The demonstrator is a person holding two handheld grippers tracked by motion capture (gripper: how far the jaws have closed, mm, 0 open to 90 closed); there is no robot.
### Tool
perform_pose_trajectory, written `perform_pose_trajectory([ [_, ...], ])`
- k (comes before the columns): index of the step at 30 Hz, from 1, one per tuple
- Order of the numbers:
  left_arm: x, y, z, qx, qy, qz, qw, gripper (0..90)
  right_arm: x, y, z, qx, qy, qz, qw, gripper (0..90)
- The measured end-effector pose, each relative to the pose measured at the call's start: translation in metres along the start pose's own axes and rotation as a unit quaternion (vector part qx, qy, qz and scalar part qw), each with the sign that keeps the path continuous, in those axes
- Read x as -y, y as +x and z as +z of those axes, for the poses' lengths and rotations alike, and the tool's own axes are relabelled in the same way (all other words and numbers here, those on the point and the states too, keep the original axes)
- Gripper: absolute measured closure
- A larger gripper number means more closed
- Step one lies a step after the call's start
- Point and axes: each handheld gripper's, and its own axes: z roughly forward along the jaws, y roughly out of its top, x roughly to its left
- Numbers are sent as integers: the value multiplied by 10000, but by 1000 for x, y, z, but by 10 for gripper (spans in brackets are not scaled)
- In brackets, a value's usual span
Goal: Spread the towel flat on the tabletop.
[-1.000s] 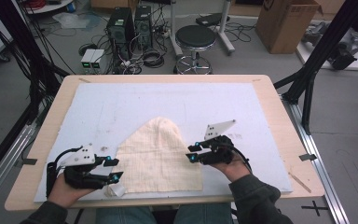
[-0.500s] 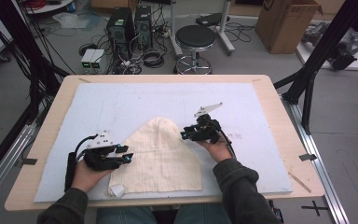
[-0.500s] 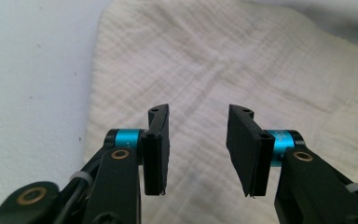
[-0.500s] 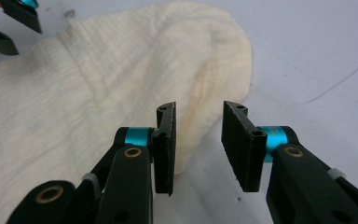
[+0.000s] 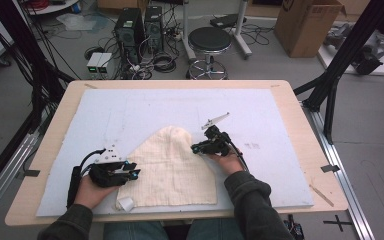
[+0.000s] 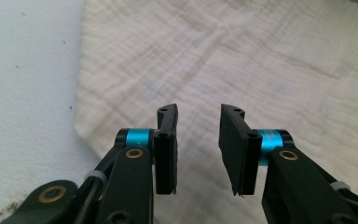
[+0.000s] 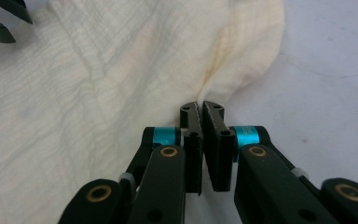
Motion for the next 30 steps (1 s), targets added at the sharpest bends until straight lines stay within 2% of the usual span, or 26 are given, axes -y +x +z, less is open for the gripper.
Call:
perform_pose_trajectory([
  [3,0,0,-4,-64,-125,6,9999,677,-1,-1,-14,162,-85,-25,9998,869],
  [4,0,0,-4,-60,-160,6,9999,680,-2,-1,-27,294,-193,-35,9994,869],
  [5,0,0,-5,-44,-167,-3,9999,680,-2,-1,-27,294,-193,-35,9994,869],
  [11,-1,-2,-2,27,-135,1,9999,680,-12,0,-60,701,-345,-160,9968,869],
  [13,-2,-2,-1,39,-153,-8,9999,679,-17,2,-64,793,-383,-191,9959,869],
  [15,-2,-2,-1,50,-151,-1,9999,679,-20,4,-60,794,-366,-291,9957,868],
  [17,-2,-2,-2,68,-151,-5,9999,679,-21,9,-49,818,-145,-351,9959,867],
  [20,-2,-2,-2,77,-186,-40,9998,679,-20,18,-28,724,59,-516,9960,864],
  [24,-1,-2,-1,78,-155,-35,9998,679,-14,29,-5,564,342,-622,9959,831],
  [27,-1,-2,-1,78,-157,-31,9998,679,-11,35,0,342,272,-701,9966,754],
  [30,-1,-1,-1,68,-176,-37,9998,678,-13,35,-7,332,-4,-681,9971,720],
])
